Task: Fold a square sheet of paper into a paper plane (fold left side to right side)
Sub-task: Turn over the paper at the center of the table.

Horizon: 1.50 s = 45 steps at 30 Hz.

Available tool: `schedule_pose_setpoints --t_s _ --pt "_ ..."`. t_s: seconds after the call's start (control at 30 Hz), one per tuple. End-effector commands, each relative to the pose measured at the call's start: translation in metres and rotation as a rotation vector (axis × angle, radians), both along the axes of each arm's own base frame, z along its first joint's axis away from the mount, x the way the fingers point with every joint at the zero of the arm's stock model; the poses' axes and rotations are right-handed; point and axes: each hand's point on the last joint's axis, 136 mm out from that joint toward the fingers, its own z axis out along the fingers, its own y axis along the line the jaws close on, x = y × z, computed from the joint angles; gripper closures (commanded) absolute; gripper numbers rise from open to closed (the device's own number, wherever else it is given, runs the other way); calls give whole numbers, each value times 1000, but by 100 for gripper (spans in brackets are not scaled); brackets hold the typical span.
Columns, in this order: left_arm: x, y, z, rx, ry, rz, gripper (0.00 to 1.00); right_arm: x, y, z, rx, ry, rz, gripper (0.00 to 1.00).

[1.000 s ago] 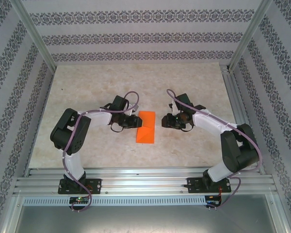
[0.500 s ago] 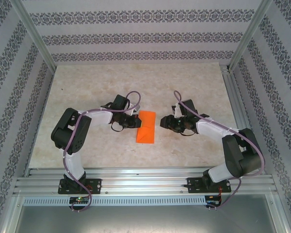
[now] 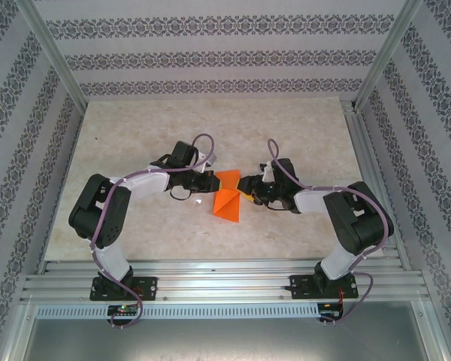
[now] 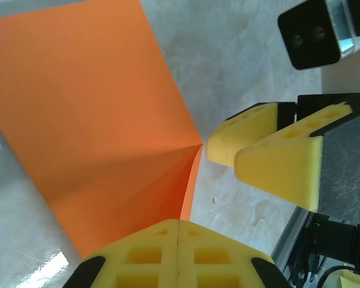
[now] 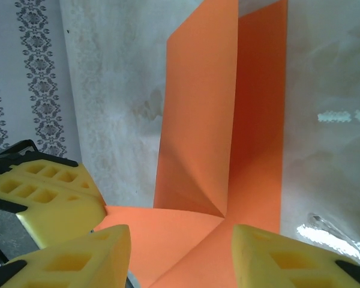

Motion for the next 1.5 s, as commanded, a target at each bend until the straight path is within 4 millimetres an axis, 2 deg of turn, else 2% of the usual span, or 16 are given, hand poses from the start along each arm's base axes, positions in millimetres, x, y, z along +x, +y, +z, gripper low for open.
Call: schedule_pose_setpoints --t_s 0.0,0.2,0.4,0.63,0.73,0.93,1.03,1.1,1.2,1.33,1.37,1.47 --pt "1 -3 10 -13 -20 -4 96 6 16 8 83 -18 3 53" --pt "1 -1 5 -1 -14 2 95 6 24 -9 107 29 -7 56" --pt "2 4 -5 43 -4 20 93 7 23 -8 105 18 -16 60" --pt "3 12 -25 110 19 41 78 9 26 -6 124 15 -10 72" --pt "3 15 -28 133 17 45 73 8 24 -8 109 16 -11 75" --pt "5 21 -11 135 -26 60 64 7 25 -11 92 22 1 87" --pt "5 32 3 114 -53 96 53 8 25 -8 92 13 3 94" --pt "4 43 13 93 -72 135 44 9 26 -2 96 1 6 100" --pt "0 62 29 35 -95 214 31 12 27 16 109 -34 9 100" --pt "-7 83 60 -130 -141 324 3 13 28 56 128 -110 30 100" --pt "-10 84 71 -189 -147 336 0 14 28 69 139 -129 34 100" --pt "-19 82 97 -330 -144 333 0 13 30 107 190 -188 58 100"
